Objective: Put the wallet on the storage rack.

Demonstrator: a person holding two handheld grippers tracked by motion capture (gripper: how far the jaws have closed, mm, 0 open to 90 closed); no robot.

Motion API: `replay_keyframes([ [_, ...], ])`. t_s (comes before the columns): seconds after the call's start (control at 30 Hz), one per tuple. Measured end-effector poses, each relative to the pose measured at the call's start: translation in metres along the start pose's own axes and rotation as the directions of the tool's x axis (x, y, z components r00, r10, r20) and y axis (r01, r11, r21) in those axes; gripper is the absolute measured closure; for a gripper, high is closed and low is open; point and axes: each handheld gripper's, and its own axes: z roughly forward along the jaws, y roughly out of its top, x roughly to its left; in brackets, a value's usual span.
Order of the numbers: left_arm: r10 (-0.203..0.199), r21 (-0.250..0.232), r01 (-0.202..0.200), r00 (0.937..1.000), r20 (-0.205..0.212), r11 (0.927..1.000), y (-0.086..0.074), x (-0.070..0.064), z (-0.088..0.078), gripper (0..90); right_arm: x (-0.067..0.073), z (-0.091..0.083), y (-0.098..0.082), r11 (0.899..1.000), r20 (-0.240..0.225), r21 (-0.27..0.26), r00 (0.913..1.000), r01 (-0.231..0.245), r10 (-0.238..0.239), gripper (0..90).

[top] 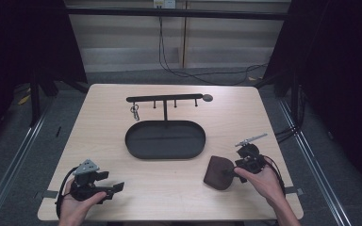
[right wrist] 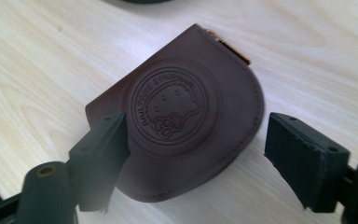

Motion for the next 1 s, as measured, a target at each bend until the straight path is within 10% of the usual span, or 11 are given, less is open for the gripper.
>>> replay_keyframes([
  [0.47, 0.0, 0.012, 0.0, 0.9998, 0.02, 0.9999, 0.0, -0.001, 0.0, 20.9, 0.002, 0.02, 0.033, 0.975, 0.045, 0.219, 0.9983, 0.026, -0.037, 17.7],
  [1.0, -0.007, 0.021, 0.006, 0.9995, 0.031, 0.9998, 0.0, 0.0, 0.0, 20.8, 0.002, 0.037, 0.049, 0.936, 0.052, 0.352, 0.9978, 0.019, -0.04, 14.2],
])
